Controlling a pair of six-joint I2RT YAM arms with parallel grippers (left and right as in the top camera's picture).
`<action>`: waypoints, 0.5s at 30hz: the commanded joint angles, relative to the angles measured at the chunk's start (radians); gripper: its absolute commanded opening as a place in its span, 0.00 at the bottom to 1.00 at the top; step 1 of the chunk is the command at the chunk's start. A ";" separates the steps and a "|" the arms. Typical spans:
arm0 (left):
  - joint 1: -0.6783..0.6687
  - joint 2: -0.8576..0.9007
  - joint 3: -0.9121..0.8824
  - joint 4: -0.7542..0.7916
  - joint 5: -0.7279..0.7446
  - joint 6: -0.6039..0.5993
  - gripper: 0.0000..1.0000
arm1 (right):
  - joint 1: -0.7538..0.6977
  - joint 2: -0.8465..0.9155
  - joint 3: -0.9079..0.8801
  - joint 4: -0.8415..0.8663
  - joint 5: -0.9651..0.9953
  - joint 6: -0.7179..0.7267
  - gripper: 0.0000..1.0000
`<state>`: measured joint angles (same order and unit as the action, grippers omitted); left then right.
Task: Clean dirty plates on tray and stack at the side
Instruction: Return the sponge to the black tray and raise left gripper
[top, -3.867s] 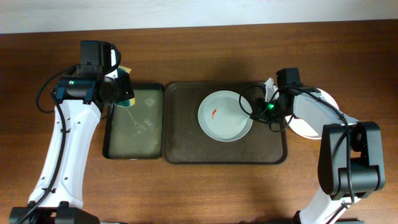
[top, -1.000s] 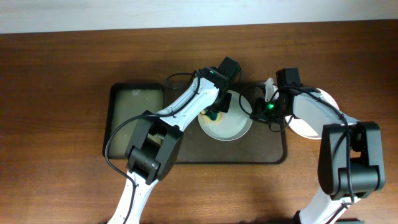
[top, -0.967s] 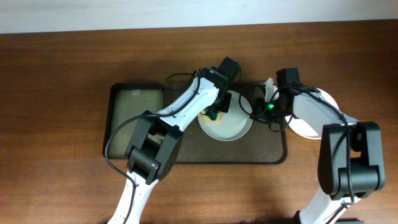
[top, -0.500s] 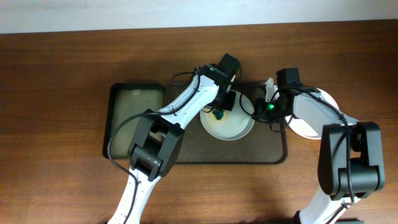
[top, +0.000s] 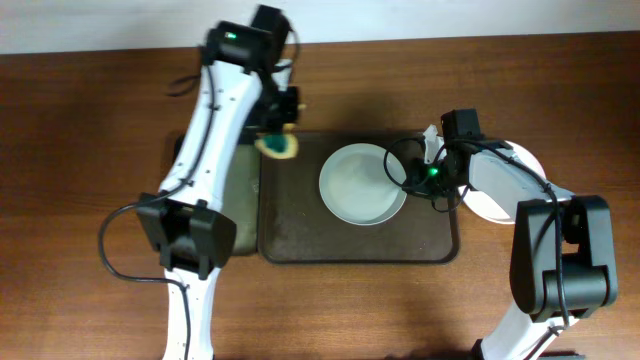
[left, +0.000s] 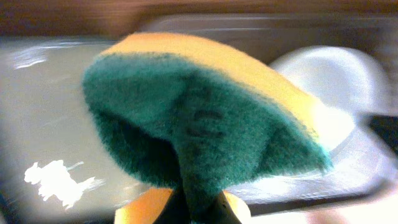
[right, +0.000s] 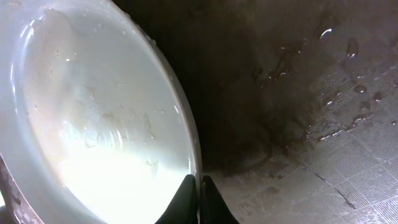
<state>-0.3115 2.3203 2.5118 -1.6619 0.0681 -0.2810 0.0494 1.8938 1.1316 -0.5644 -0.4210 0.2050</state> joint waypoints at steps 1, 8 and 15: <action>0.052 -0.013 -0.031 -0.026 -0.179 -0.037 0.00 | 0.019 -0.001 0.012 0.004 -0.042 -0.014 0.04; 0.082 -0.012 -0.326 0.043 -0.330 -0.161 0.05 | 0.019 -0.001 0.012 0.003 -0.042 -0.014 0.04; 0.169 -0.012 -0.655 0.311 -0.327 -0.178 0.04 | 0.019 -0.001 0.012 0.004 -0.042 -0.014 0.04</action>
<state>-0.1818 2.3207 1.9259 -1.3911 -0.2371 -0.4381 0.0536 1.8938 1.1313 -0.5636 -0.4290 0.2050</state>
